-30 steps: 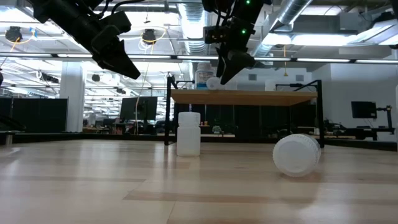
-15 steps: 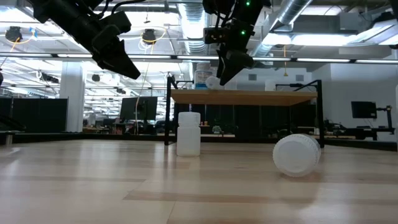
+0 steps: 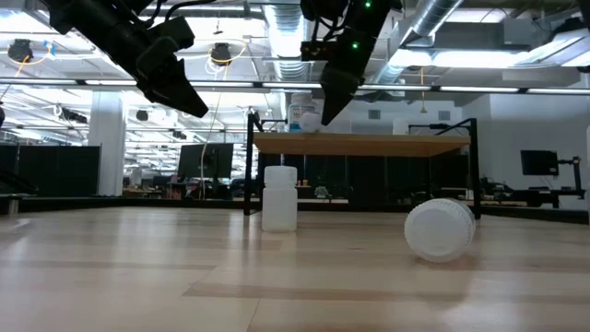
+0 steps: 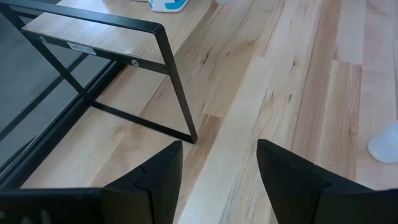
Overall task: Pick and place medicine bottles onto shelf by color
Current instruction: Put the left transparent pill bottle on the shelf aligned with the other transparent bottle
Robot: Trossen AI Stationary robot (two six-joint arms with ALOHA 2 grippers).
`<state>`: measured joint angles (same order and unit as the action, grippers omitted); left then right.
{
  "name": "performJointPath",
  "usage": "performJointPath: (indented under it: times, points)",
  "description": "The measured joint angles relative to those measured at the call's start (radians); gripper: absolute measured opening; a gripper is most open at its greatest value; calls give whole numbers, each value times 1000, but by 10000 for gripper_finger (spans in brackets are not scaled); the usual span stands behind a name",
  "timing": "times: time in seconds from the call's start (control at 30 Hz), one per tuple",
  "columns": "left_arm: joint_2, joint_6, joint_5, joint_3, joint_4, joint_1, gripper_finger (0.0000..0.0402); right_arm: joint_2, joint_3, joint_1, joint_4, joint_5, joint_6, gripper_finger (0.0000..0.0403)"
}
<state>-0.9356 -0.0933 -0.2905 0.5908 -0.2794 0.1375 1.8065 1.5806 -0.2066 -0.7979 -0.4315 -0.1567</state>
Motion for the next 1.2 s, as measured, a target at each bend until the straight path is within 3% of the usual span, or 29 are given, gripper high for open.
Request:
performJointPath:
  times: [0.23, 0.73, 1.03, 1.2]
  points:
    - [0, -1, 0, 0, 0, 0, 194, 0, 0, -19, 2, -1, 220, 258]
    - [0, -2, 0, 0, 0, 0, 194, 0, 0, -35, -9, -1, 316, 258]
    - [0, -2, 29, 0, -2, 0, 194, 0, 81, -8, -8, -38, 187, 258]
    - [0, -2, 60, 0, -2, 0, 194, 0, 85, -8, -15, 59, -93, 258]
